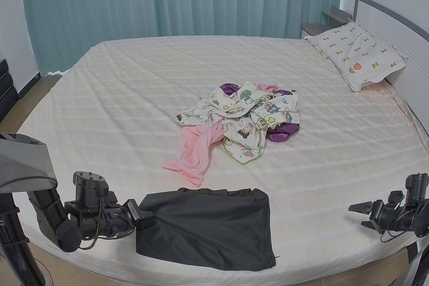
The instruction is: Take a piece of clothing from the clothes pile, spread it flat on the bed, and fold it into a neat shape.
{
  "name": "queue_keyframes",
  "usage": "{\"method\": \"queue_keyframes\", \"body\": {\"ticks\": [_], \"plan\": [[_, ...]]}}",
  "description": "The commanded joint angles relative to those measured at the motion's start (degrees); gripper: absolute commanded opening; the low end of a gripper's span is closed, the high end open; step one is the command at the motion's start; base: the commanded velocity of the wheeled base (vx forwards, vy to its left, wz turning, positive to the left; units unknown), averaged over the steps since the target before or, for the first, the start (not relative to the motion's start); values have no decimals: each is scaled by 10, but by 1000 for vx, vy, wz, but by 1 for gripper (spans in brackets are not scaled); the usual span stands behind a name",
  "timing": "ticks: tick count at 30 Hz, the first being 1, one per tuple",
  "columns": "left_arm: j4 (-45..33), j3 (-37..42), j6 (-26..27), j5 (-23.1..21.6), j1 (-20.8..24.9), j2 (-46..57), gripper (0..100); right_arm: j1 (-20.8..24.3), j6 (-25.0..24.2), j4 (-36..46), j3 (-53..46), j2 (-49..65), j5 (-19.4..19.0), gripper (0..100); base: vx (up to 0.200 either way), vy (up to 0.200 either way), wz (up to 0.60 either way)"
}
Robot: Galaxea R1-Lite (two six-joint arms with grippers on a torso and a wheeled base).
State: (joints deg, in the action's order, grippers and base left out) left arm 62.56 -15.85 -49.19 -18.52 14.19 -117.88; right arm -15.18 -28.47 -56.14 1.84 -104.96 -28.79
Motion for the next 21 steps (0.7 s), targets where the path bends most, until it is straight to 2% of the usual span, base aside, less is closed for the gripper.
{"method": "queue_keyframes", "body": {"ticks": [1,14,15,21], "plan": [[0,2,0,1,-2,-2,0,1,0,-1,0,3,0,100,0,200,0],[0,12,-3,1,-1,-3,0,9,-3,-45,-14,-5,1,100,0,0,0],[0,13,-3,1,-1,-4,100,9,-3,-45,-14,-5,1,100,0,0,0],[0,17,-5,1,-2,1,100,9,-3,-45,-14,-6,1,100,0,0,0]]}}
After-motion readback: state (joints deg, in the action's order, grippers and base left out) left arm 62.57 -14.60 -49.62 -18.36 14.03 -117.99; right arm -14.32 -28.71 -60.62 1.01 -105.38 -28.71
